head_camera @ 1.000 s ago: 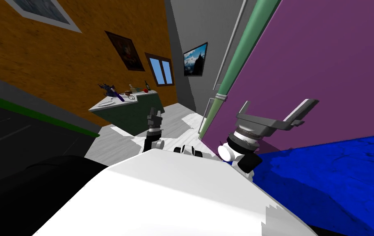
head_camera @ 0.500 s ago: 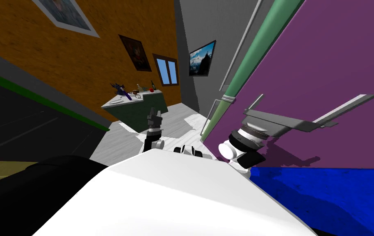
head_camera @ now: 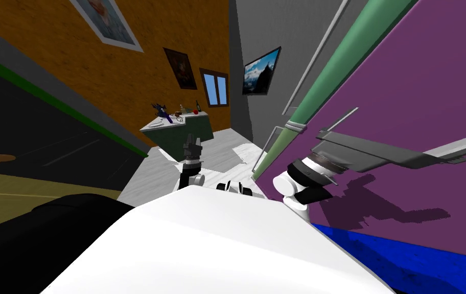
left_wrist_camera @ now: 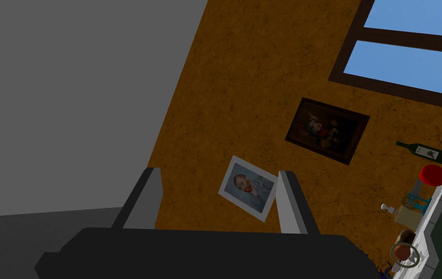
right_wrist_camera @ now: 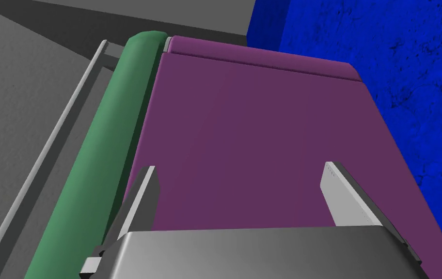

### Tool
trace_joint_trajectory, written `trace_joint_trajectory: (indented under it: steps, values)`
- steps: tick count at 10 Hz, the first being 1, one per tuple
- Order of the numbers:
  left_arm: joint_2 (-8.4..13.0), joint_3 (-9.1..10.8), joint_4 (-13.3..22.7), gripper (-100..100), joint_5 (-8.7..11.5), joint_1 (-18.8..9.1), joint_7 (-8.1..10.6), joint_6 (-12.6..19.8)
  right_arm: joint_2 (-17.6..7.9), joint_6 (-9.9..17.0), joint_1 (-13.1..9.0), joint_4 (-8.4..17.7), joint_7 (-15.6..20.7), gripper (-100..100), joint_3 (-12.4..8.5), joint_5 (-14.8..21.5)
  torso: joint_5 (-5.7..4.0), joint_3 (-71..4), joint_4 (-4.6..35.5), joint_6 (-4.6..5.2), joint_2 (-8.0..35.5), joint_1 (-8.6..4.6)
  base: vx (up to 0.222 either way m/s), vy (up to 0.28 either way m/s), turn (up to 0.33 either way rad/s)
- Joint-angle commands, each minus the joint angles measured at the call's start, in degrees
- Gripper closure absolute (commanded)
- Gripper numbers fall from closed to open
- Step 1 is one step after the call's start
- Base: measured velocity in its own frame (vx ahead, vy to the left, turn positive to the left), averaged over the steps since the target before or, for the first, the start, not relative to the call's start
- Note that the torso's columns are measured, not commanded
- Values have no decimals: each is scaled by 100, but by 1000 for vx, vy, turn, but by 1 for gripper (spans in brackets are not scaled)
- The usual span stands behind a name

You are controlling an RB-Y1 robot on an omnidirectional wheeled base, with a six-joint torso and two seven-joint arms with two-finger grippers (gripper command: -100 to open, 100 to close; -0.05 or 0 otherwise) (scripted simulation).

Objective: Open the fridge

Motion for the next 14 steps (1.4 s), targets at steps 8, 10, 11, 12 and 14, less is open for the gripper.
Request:
trace_joint_trajectory:
  steps: [8, 10, 11, 12, 14]
  values:
    - [0, 0, 0, 0, 0, 0, 0, 0, -24, -706, -670, -88, -421, -100, 115, -1278, -1, -2, -1, -1, -3, -3, 42, -36, 149]
    - [0, 0, 0, 0, 0, 0, 0, 0, -31, -1005, -958, -105, -631, -100, 159, -1676, 0, -3, -2, 0, -5, -1, 55, -52, 233]
    - [0, 0, 0, 0, 0, 0, 0, 0, -31, -1005, -958, -105, -631, -100, 159, -1810, -2, -6, -3, 0, -9, -7, 41, -61, 99]
    - [0, 1, 0, 0, 0, 1, 0, 0, -35, -1150, -1098, -111, -740, -100, 181, -2006, -3, 0, -1, 6, 1, -6, 23, -59, 132]
    - [0, 1, 0, 0, 0, 1, 0, 0, -37, -1293, -1236, -114, -851, -100, 202, -2285, 0, 4, 2, 3, 7, 3, 22, -48, 162]
